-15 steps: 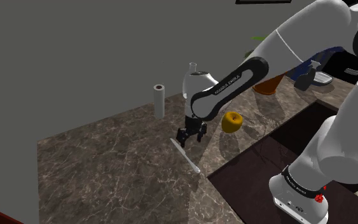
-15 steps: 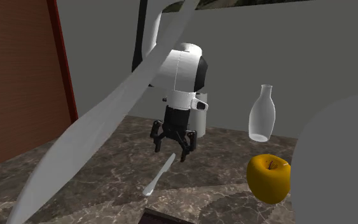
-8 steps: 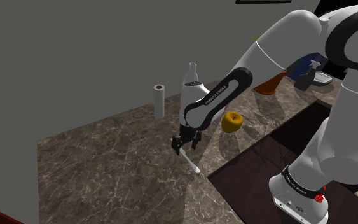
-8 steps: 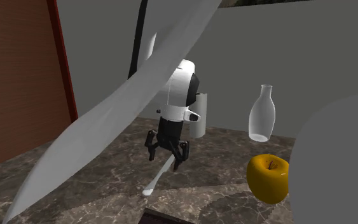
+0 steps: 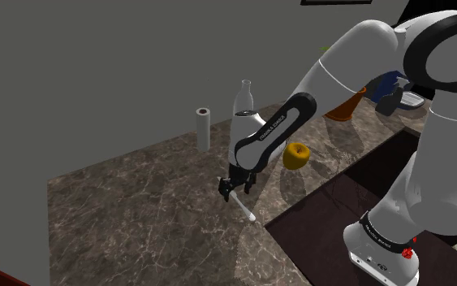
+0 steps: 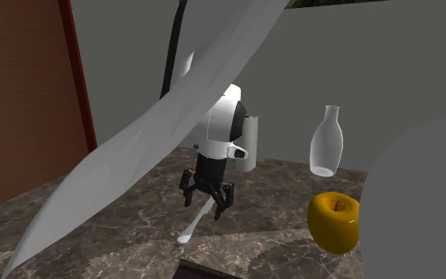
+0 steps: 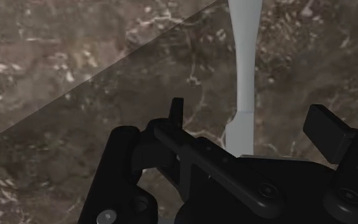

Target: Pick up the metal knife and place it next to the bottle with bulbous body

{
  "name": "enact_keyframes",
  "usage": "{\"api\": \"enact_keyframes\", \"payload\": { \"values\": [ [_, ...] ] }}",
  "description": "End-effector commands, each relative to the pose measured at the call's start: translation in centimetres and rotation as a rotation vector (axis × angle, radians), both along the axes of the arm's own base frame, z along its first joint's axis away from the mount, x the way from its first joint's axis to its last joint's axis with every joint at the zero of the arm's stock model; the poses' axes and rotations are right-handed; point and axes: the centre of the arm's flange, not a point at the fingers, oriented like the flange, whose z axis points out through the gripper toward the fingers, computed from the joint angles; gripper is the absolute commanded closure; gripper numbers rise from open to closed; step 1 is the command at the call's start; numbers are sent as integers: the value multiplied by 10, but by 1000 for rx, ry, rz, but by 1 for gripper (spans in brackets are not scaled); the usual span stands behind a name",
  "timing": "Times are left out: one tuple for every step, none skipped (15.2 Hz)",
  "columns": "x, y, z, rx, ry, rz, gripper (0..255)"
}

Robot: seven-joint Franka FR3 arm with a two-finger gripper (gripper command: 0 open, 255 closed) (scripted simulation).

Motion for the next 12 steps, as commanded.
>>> {"api": "enact_keyframes", "payload": {
  "values": [
    [0,0,0,0,0,0,0],
    [0,0,0,0,0,0,0],
    [0,0,0,0,0,0,255],
    [0,0,0,0,0,0,255],
    [0,0,0,0,0,0,255],
    [0,0,0,0,0,0,255],
    [0,1,0,0,0,0,255],
    [0,1,0,0,0,0,255],
    [-1,0,1,0,0,0,255],
    [-1,0,1,0,0,0,255],
    [0,0,1,0,0,0,255],
    [0,0,0,0,0,0,255]
  ]
}}
